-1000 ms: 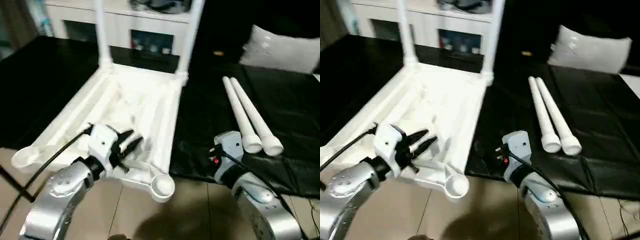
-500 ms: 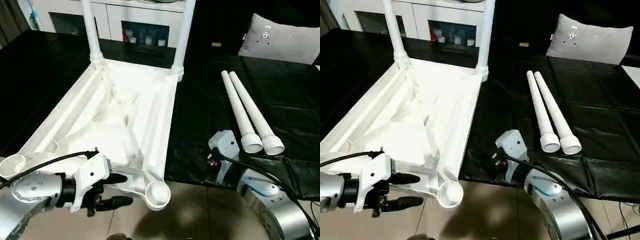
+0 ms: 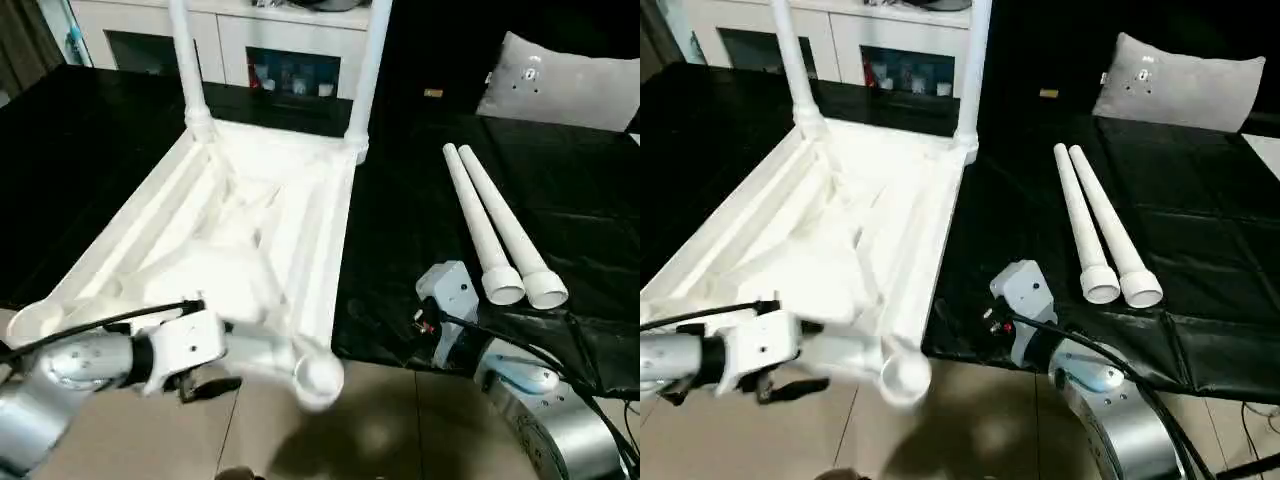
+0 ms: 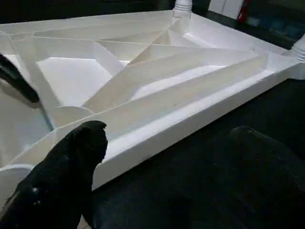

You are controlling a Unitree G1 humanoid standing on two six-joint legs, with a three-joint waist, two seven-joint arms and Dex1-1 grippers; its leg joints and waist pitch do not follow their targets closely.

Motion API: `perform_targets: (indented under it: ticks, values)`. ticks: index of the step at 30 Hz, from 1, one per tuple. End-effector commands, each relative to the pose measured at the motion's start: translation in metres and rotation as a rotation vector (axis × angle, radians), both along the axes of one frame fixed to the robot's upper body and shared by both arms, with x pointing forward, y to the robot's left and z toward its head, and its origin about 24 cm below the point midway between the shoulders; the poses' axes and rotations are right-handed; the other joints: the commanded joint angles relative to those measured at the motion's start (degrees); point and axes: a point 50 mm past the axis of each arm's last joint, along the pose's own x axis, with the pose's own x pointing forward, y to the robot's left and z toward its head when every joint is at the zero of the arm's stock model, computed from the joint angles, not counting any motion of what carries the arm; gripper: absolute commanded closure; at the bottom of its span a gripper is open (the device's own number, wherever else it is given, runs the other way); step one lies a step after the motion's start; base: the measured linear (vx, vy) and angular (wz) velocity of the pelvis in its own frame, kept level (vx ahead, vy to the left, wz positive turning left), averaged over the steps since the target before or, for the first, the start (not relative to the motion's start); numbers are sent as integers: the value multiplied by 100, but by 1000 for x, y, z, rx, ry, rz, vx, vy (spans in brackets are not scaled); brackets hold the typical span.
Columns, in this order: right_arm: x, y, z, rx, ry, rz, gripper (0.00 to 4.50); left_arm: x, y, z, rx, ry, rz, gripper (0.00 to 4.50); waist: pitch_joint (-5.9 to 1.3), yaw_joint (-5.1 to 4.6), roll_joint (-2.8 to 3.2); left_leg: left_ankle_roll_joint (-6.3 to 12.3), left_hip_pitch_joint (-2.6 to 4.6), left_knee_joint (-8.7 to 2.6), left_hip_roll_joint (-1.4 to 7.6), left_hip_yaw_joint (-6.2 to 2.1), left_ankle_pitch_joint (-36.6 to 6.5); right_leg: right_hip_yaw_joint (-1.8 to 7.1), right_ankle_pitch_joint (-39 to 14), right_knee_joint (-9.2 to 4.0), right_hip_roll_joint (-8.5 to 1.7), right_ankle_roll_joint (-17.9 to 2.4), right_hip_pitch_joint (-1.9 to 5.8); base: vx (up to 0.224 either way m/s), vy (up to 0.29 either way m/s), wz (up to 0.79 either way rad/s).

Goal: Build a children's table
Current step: Rotate table base, then move to table

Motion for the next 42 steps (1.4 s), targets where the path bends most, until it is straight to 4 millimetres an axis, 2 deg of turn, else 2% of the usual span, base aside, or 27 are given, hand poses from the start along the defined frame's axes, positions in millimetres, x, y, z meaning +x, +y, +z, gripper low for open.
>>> perform_targets:
  ticks: [1, 3, 7, 8, 10, 12, 13, 14, 17, 18, 19, 20, 21, 22, 23, 24, 29, 31, 32, 34, 35, 36, 38, 39, 40, 41, 42]
  values:
    - [3, -4, 1, -16, -13, -21, 0, 20, -3, 15, -15, -178, 25, 17, -304, -2, 126, -120, 70, -457, 404, -136, -1000, 280, -139, -401, -511, -1048, 136, 0, 0, 0]
    - [3, -5, 3, -16, -17, -24, 0, 29, -9, 16, -47, -223, 24, 7, -313, 32, 133, -144, 47, -465, 409, -150, -983, 275, -135, -384, -533, -1067, 168, 0, 0, 0]
    - [-2, -9, 4, -19, -4, 17, 0, 47, -22, 10, -57, -250, 5, 7, -299, 58, 104, -160, 82, -461, 402, -129, -1161, 289, -540, -441, -521, -977, 139, 0, 0, 0]
    - [-4, -9, 4, -15, 4, 39, 0, 51, -24, 9, -60, -253, 5, 7, -312, 80, 111, -168, 93, -449, 414, -127, -1138, 292, -502, -428, -537, -981, 136, 0, 0, 0]
    - [-7, -10, 5, -20, 17, 71, 0, 57, -27, 8, -67, -263, 8, 7, -326, 81, 116, -128, 41, -444, 418, -144, -975, 290, -263, -402, -552, -1003, 178, 0, 0, 0]
    - [-16, -12, 3, -53, 70, 152, 0, 73, -39, 7, -95, -283, 8, 7, -346, 112, 98, -57, 73, -410, 419, -133, -866, 289, -33, -400, -542, -1011, 189, 0, 0, 0]
    - [-17, -13, 3, -59, 80, 163, 0, 76, -42, 7, -101, -284, 9, 7, -342, 103, 122, -26, 67, -405, 418, -131, -836, 293, 36, -400, -544, -1040, 175, 0, 0, 0]
    - [-19, -14, 3, -65, 91, 173, 0, 79, -45, 6, -109, -286, 11, 7, -340, 110, 95, -6, 43, -404, 410, -131, -811, 287, 26, -407, -551, -1061, 198, 0, 0, 0]
    - [-20, -15, 3, -70, 98, 175, 0, 83, -49, 5, -116, -289, 13, 7, -347, 108, 72, 14, 20, -399, 420, -145, -734, 282, 32, -394, -577, -1092, 218, 0, 0, 0]
    - [-20, -17, 3, -79, 96, 168, 0, 89, -54, 2, -115, -290, 17, 7, -342, 79, 96, 27, 10, -397, 423, -148, -722, 282, -4, -403, -578, -1133, 212, 0, 0, 0]
    - [-19, -18, 3, -89, 85, 146, 0, 96, -59, -1, -113, -301, 37, 7, -341, 81, 133, 30, 36, -383, 414, -132, -748, 287, -41, -427, -561, -1131, 187, 0, 0, 0]
    - [-18, -19, 2, -95, 78, 130, 0, 101, -63, -4, -112, -309, 49, 7, -343, 73, 122, 28, 40, -370, 401, -117, -756, 290, -44, -439, -549, -1134, 188, 0, 0, 0]
    - [-18, -19, 2, -99, 73, 121, 0, 103, -65, -5, -110, -314, 57, 7, -349, 110, 92, 28, 41, -376, 425, -131, -771, 294, -23, -426, -577, -1163, 203, 0, 0, 0]
    - [-17, -19, 2, -99, 71, 112, 0, 104, -66, -4, -125, -315, 65, 7, -349, 110, 92, 28, 41, -376, 425, -131, -771, 294, -23, -426, -577, -1163, 203, 0, 0, 0]
    - [-16, -20, 2, -101, 65, 82, 0, 104, -70, -1, -205, -311, 99, 7, -355, 106, 159, -13, 10, -391, 428, -159, -768, 283, -24, -408, -592, -1156, 237, 0, 0, 0]
    - [-16, -21, 2, -101, 64, 76, 0, 104, -71, 0, -227, -308, 106, 7, -360, 94, 120, -17, 22, -385, 433, -150, -768, 280, 13, -414, -587, -1179, 223, 0, 0, 0]
    - [-14, -24, 2, -73, 56, -42, 0, 94, -76, 12, -605, -245, 256, 7, -370, 86, 144, 63, -1, -364, 453, -134, -697, 278, 320, -365, -606, -1467, 233, 0, 0, 0]
    - [-11, -23, 0, -48, 55, -129, 0, 84, -74, 14, -725, -231, 378, 7, -346, 65, 115, 108, 2, -373, 430, -118, -803, 269, 77, -417, -575, -1442, 214, 0, 0, 0]
    - [-11, -23, 0, -44, 56, -146, 0, 82, -73, 13, -739, -230, 401, 7, -347, 48, 133, 109, -9, -374, 438, -125, -781, 271, 11, -408, -574, -1428, 214, 0, 0, 0]
    - [-9, -23, -1, -33, 60, -212, 0, 74, -70, 12, -780, -231, 485, 7, -320, 32, 109, 100, 9, -384, 426, -109, -945, 274, -437, -467, -550, -1307, 187, 0, 0, 0]
    - [-5, -23, -3, -24, 68, -301, 0, 64, -64, 10, -804, -253, 588, 7, -321, 7, 87, 52, 6, -401, 460, -116, -952, 279, -522, -447, -556, -1288, 186, 0, 0, 0]
    - [-2, -22, -5, -28, 72, -386, 0, 53, -55, 10, -820, -299, 699, 7, -278, -27, 36, 47, -24, -430, 450, -123, -1016, 267, -766, -478, -549, -1220, 175, 0, 0, 0]
    - [-2, -22, -5, -28, 72, -386, 0, 53, -55, 10, -820, -299, 699, 7, -285, -58, 69, 37, -10, -418, 428, -119, -1049, 274, -923, -502, -530, -1138, 164, 0, 0, 0]
    - [-1, -22, -5, -33, 73, -407, 0, 50, -52, 10, -823, -321, 732, 7, -275, -59, 105, 6, 28, -418, 413, -112, -1204, 288, -1184, -539, -505, -996, 120, 0, 0, 0]
    - [2, -21, -6, -34, 73, -430, 0, 48, -49, 11, -815, -354, 770, 7, -240, -98, -45, -2, 4, -443, 416, -111, -1330, 288, -1407, -573, -493, -865, 123, 0, 0, 0]
    - [5, -20, -6, -28, 74, -443, 0, 47, -47, 11, -805, -368, 790, 7, -230, -88, -5, -13, -17, -459, 414, -133, -1338, 290, -1532, -557, -517, -811, 134, 0, 0, 0]
    - [8, -19, -5, -12, 74, -454, 0, 46, -46, 11, -790, -380, 806, 7, -234, -102, -9, -38, 1, -461, 420, -137, -1357, 288, -1687, -571, -526, -722, 105, 0, 0, 0]
